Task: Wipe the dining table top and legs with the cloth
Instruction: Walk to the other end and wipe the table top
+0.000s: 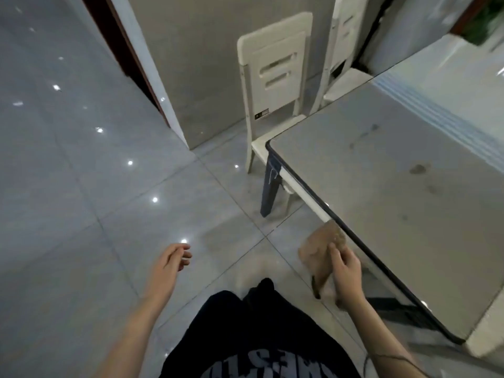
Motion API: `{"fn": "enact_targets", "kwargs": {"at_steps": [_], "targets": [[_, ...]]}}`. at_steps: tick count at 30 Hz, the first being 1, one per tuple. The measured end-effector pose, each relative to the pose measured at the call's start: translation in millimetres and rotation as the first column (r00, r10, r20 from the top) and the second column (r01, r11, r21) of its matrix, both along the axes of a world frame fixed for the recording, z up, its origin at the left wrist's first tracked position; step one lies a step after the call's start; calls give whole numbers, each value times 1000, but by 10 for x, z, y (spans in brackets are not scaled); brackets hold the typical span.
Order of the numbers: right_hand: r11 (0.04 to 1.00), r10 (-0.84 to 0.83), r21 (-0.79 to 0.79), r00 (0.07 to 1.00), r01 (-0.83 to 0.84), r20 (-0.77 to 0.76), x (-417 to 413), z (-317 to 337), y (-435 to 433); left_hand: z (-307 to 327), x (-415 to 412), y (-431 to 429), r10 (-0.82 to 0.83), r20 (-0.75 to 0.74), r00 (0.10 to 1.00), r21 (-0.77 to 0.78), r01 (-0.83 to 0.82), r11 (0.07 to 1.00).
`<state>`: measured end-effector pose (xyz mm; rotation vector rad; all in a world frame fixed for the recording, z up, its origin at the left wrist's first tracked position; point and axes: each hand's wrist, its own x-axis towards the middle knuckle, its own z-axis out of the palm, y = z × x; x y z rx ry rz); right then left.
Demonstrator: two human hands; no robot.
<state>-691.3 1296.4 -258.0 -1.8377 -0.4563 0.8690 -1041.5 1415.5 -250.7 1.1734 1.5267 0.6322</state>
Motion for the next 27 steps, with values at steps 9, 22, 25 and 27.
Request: {"fn": "enact_targets", "kwargs": {"at_steps": [9, 22, 25, 27], "targets": [[944, -310, 137, 949, 299, 65, 851, 353, 367, 161, 1481, 1288, -509, -181, 842, 62, 526, 848], [847, 250, -498, 687, 188, 683, 1909, -595, 162, -650, 4337, 1915, -791, -607, 80, 239, 967, -86], [793, 532, -605, 574, -79, 623, 1889, -1020, 273, -983, 4960, 1627, -729, -680, -80, 242, 914, -325], [806, 527, -581, 581, -111, 620, 1965, -1150, 261, -1119, 5348, 1490, -690, -714, -118, 228, 893, -389]]}}
